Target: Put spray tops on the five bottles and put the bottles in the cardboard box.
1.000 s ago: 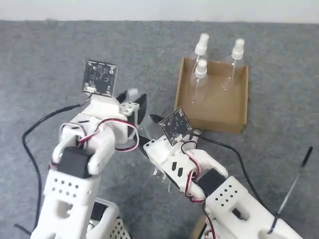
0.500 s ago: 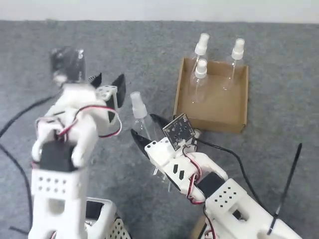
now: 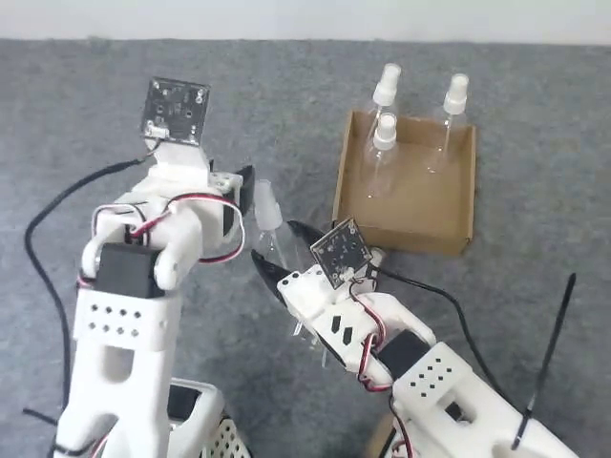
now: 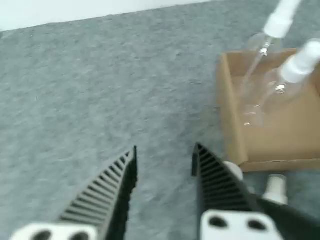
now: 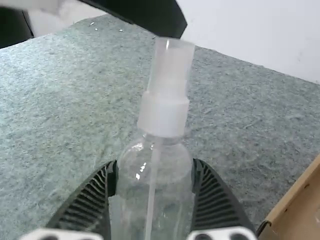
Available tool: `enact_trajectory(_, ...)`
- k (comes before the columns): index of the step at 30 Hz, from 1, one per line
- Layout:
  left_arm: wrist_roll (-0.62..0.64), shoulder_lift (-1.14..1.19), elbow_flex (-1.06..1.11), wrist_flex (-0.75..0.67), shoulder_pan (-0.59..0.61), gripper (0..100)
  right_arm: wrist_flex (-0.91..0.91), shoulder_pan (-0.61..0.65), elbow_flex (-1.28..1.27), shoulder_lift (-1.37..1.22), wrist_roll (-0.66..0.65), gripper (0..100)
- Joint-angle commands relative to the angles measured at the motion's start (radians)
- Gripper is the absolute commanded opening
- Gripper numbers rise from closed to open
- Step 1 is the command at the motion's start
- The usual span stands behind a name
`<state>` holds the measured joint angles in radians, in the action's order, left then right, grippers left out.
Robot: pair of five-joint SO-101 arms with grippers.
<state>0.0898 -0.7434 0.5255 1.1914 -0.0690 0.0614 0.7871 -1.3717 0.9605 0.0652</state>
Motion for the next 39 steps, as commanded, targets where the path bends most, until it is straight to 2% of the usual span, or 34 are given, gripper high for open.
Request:
enact_trajectory(1,-0.043,-0.068,-0.036,0.078,-0.04,17,-0.024,-0.008,0.014,0.042,0.012,0.6)
enact_trajectory(7,-0.071,-0.124,-0.038,0.1,0.015,17,-0.024,-0.008,0.012,0.042,0.012,0.6)
enact_trajectory(12,-0.064,-0.229,-0.024,0.1,0.121,16,-0.024,-0.012,0.005,0.047,0.012,0.6)
enact_trajectory(15,-0.071,-0.356,0.064,0.084,0.16,12,0.018,-0.007,0.015,0.053,0.015,0.6)
enact_trajectory(19,-0.071,-0.531,0.292,-0.003,0.158,9,0.143,-0.031,0.112,0.053,0.012,0.6)
enact_trajectory(24,-0.12,-0.66,0.536,-0.114,0.158,9,0.311,-0.094,0.327,0.027,0.011,0.6)
enact_trajectory(29,-0.087,-0.732,0.562,-0.12,0.155,10,0.42,-0.139,0.658,-0.166,-0.052,0.6)
enact_trajectory(31,-0.048,-0.756,0.564,-0.106,0.127,15,0.486,-0.136,0.799,-0.28,-0.054,0.6)
enact_trajectory(35,-0.049,-0.801,0.598,-0.084,0.051,27,0.644,-0.122,1.059,-0.483,-0.052,0.6)
enact_trajectory(39,-0.095,-0.861,0.671,-0.11,-0.035,28,0.796,-0.116,1.274,-0.611,-0.051,0.6)
